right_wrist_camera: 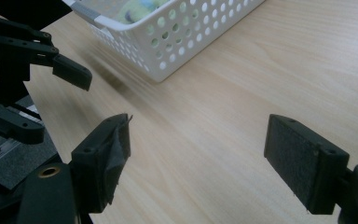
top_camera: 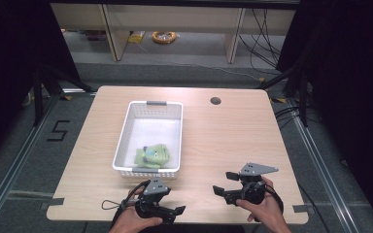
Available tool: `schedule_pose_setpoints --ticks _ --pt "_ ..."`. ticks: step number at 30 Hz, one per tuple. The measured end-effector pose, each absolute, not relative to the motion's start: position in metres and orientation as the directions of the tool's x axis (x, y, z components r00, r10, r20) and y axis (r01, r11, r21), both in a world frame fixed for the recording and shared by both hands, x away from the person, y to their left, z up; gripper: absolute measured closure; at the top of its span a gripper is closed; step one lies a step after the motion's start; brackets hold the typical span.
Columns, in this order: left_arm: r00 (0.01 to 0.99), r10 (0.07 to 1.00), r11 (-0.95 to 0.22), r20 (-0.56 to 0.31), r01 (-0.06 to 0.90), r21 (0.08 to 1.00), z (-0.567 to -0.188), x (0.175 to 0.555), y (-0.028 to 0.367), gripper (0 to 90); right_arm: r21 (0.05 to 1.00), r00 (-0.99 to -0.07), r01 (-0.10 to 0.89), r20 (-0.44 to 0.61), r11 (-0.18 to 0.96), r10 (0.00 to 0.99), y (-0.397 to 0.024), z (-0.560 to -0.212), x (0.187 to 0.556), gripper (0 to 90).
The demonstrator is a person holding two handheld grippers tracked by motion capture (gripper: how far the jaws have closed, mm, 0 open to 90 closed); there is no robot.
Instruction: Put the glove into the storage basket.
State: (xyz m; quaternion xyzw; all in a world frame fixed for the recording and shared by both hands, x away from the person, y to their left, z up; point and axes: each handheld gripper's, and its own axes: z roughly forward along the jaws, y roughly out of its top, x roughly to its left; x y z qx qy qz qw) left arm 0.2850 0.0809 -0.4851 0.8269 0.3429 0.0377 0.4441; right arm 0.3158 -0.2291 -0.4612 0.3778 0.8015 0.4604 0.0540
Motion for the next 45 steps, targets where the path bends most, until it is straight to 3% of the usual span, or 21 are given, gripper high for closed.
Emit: schedule_pose_setpoints --ticks 11,16,28,45 --pt "0.761 0.604 -0.372 -0.236 0.531 0.761 -0.495 0.279 0.084 20.4 0.756 -0.716 0.571 0.268 0.319 0.645 -0.232 -0.474 0.302 22.6" --pt "0.79 0.584 -0.432 -0.188 0.499 0.751 -0.499 0.277 0.085 20.2 0.756 -0.737 0.549 0.238 0.355 0.633 -0.234 -0.481 0.297 22.3" --pt "0.772 0.593 -0.401 -0.23 0.53 0.747 -0.507 0.27 0.085 18.2 0.75 -0.747 0.517 0.161 0.412 0.645 -0.234 -0.489 0.286 21.0" --pt "0.778 0.598 -0.413 -0.193 0.505 0.758 -0.51 0.267 0.085 15.8 0.739 -0.753 0.517 0.152 0.432 0.641 -0.233 -0.495 0.28 20.1"
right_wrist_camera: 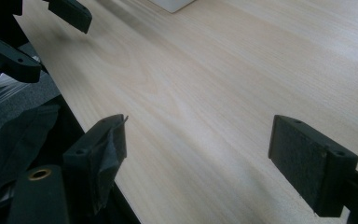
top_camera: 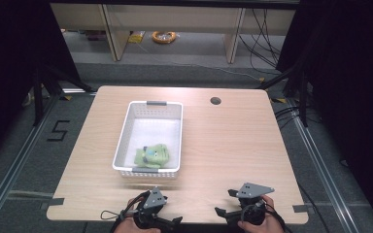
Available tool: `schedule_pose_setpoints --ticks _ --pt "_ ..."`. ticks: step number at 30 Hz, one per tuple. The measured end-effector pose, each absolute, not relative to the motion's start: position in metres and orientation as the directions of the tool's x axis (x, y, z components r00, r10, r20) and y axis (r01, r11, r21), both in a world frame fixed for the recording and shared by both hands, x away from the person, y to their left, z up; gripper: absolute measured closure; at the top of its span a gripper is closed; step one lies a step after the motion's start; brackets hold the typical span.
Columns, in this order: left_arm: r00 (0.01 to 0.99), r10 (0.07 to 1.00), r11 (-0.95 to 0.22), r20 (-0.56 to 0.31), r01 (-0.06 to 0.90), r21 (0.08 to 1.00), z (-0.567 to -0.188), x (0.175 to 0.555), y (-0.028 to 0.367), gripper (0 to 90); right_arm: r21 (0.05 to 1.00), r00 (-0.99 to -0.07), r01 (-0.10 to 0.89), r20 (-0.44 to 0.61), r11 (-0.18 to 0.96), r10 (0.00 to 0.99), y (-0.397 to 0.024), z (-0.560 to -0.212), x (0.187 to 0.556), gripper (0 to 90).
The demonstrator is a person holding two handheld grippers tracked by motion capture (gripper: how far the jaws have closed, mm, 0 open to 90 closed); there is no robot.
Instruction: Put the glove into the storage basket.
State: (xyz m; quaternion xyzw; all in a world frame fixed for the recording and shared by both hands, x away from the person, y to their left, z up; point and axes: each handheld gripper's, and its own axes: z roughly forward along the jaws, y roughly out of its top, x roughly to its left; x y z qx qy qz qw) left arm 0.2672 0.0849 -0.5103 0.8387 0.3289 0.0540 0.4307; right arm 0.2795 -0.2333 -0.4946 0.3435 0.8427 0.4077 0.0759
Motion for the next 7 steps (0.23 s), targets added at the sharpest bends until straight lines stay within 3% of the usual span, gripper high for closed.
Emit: schedule_pose_setpoints --ticks 7 --pt "0.781 0.599 -0.434 -0.177 0.502 0.748 -0.5105 0.2692 0.0867 15.8 0.742 -0.75 0.521 0.163 0.421 0.641 -0.2345 -0.4957 0.2815 20.0"
